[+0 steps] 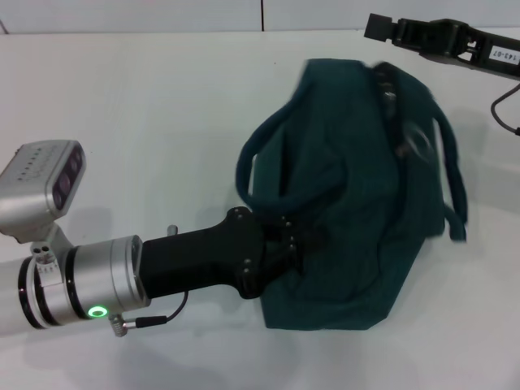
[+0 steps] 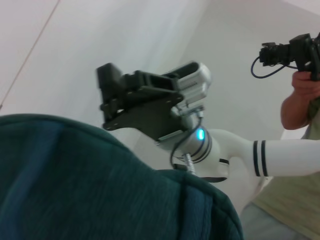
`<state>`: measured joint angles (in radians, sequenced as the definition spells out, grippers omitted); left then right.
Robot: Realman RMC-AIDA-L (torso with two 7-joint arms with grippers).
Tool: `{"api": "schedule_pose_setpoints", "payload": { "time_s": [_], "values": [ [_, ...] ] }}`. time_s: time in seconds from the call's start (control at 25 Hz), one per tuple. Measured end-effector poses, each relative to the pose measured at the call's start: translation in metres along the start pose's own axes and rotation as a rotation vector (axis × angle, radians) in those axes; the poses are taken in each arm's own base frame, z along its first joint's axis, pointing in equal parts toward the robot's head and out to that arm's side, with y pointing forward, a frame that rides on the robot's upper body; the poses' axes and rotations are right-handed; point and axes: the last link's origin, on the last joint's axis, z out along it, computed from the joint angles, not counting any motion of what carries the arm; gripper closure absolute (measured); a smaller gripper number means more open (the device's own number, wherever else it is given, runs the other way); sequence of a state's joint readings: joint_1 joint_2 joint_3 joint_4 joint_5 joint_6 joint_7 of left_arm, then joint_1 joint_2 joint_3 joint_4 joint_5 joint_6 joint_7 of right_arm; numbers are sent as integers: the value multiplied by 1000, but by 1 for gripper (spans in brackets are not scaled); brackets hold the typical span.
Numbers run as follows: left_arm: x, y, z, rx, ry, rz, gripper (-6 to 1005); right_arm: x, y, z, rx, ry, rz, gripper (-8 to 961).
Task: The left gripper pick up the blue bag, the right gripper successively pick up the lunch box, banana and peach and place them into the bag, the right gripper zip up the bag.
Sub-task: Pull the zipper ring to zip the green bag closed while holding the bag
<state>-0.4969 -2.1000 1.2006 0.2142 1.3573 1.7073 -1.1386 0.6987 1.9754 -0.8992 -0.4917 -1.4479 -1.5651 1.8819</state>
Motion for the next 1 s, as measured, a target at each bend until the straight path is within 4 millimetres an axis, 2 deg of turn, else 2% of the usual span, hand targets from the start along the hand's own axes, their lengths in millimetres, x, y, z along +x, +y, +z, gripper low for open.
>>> {"api": "schedule_pose_setpoints", "payload": {
  "time_s": [0.2,0.48,0.6,1.0],
  "values": [
    [0,6,-2,-29,20,29,955,0,-5,2,36,4,1,951],
    [3,2,-4,3,36,30,956,0,-6,-4,44,21,-39,953],
    [3,0,-4,17,37,27,956,2,-2,-15,25,18,-101,951],
    [5,-4,-6,60,75,4,958,9,15,-73,-40,78,-251,919]
  ]
}}
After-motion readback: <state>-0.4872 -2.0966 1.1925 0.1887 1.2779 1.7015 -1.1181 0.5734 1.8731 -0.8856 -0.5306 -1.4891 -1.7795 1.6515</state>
